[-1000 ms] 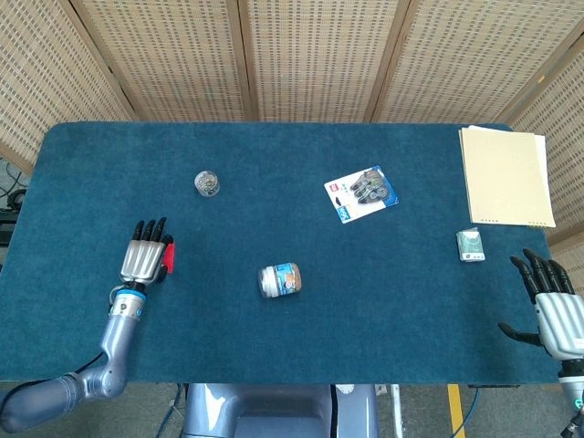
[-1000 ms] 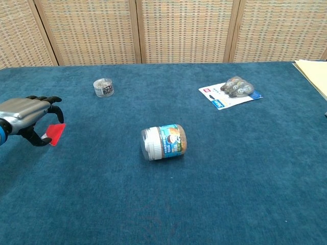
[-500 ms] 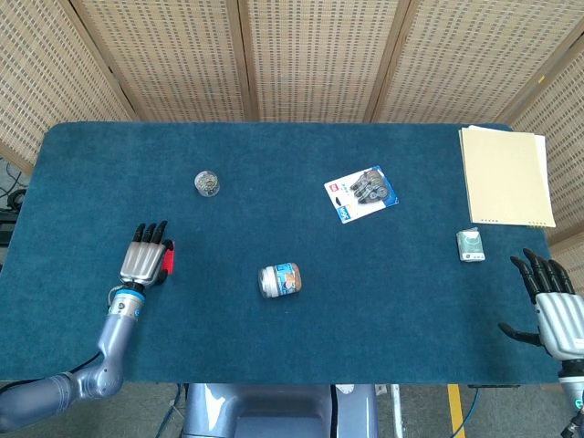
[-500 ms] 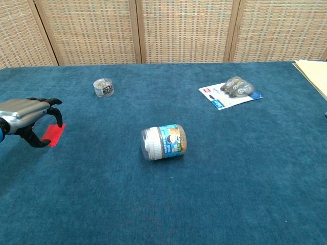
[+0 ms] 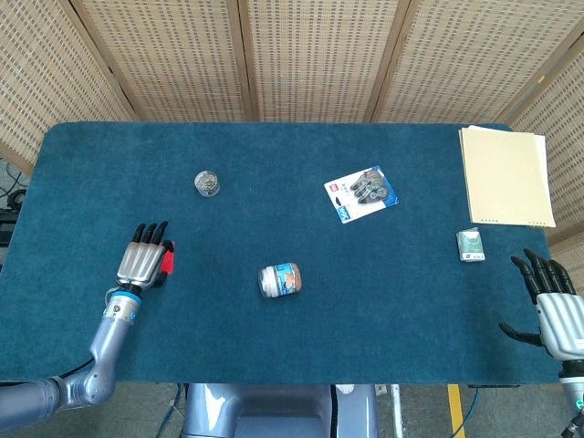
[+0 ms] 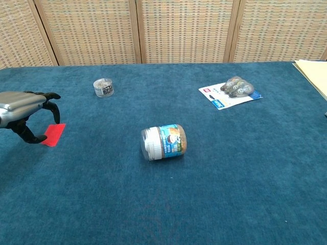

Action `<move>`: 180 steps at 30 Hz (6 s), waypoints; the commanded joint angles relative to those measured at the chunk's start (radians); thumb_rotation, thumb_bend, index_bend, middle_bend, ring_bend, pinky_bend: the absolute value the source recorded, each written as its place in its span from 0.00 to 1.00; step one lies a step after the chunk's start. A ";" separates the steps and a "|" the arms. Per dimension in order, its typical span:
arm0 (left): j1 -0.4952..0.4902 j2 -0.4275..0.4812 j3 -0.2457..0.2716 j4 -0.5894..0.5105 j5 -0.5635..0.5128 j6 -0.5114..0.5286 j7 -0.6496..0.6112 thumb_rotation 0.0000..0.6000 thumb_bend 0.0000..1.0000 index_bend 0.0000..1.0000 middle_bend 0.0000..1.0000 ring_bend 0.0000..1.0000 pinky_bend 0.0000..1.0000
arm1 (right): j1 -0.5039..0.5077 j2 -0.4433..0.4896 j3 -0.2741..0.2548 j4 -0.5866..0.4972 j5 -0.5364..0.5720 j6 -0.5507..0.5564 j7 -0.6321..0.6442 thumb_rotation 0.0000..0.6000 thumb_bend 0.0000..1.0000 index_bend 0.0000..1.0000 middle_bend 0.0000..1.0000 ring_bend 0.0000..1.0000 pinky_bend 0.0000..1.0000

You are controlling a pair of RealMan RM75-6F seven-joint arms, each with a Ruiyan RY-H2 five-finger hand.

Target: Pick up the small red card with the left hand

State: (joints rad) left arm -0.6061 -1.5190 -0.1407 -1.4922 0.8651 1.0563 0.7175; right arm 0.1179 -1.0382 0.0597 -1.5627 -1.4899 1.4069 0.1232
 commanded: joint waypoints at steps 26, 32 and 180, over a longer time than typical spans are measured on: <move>0.040 -0.054 0.072 0.175 0.152 0.047 -0.109 1.00 0.37 0.48 0.00 0.00 0.00 | 0.002 -0.004 0.000 0.000 0.000 -0.002 -0.008 1.00 0.05 0.00 0.00 0.00 0.00; 0.048 -0.085 0.082 0.238 0.176 0.032 -0.141 1.00 0.37 0.48 0.00 0.00 0.00 | 0.003 -0.003 0.000 0.001 -0.001 -0.003 -0.006 1.00 0.05 0.00 0.00 0.00 0.00; 0.177 0.107 0.019 -0.134 0.291 0.309 -0.134 1.00 0.21 0.01 0.00 0.00 0.00 | -0.002 -0.006 -0.001 0.000 -0.004 0.006 -0.016 1.00 0.05 0.00 0.00 0.00 0.00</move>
State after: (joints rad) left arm -0.4587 -1.4358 -0.1473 -1.5935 1.1350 1.3339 0.5787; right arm 0.1163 -1.0436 0.0588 -1.5627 -1.4939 1.4128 0.1081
